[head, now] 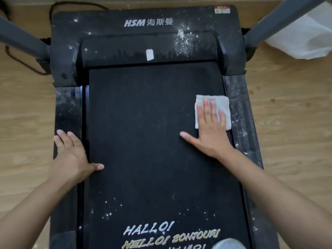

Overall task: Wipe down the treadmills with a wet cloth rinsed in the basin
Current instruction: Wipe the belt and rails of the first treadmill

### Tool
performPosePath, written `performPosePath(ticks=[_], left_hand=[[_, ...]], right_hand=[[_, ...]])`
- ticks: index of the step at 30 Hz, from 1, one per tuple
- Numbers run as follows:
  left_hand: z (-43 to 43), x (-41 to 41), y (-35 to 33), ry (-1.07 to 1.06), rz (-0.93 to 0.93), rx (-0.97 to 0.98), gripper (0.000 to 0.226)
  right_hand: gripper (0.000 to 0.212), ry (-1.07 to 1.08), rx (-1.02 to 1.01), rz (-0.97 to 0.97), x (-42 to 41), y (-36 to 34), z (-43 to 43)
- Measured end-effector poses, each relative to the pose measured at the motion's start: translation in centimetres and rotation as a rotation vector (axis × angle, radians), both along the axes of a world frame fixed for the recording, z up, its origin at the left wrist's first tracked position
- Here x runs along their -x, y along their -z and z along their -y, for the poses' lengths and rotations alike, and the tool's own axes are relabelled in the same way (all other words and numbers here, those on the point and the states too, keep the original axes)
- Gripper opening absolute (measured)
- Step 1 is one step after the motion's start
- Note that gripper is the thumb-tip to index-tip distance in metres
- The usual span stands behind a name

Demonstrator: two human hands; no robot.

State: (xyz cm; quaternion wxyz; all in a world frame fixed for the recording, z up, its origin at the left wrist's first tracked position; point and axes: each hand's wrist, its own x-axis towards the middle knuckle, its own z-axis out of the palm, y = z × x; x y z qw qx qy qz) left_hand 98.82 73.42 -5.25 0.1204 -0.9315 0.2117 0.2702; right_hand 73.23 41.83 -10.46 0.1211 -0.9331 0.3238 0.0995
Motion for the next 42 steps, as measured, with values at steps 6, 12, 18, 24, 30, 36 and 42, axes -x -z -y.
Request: performPosePath(ticks=[6, 12, 18, 24, 30, 36, 42], left_hand=[[0.6, -0.3, -0.8, -0.025, -0.005, -0.041, 0.154], [1.1, -0.5, -0.3, -0.005, 0.010, -0.066, 0.155], [-0.2, -0.3, 0.0, 0.003, 0.010, 0.034, 0.151], [0.2, -0.3, -0.3, -0.007, 0.010, 0.010, 0.154], [-0.4, -0.7, 0.4, 0.032, 0.064, 0.027, 0.155], [-1.5, -0.5, 0.8, 0.034, 0.060, 0.070, 0.154], [-0.4, -0.5, 0.6, -0.004, 0.012, 0.021, 0.156]], right_hand=[[0.124, 0.140, -0.057, -0.013, -7.5, -0.8, 6.9], [0.121, -0.029, -0.091, -0.036, 10.7, -1.3, -10.1], [0.121, -0.013, -0.122, -0.065, 7.0, -0.8, -7.5], [0.120, 0.211, -0.088, -0.017, -10.1, -1.5, 8.6], [0.121, 0.156, -0.127, 0.013, -1.1, -1.2, 0.6], [0.117, 0.026, -0.141, -0.154, 15.2, -1.7, -13.6], [0.124, 0.087, -0.122, -0.092, 1.5, -1.3, -0.4]])
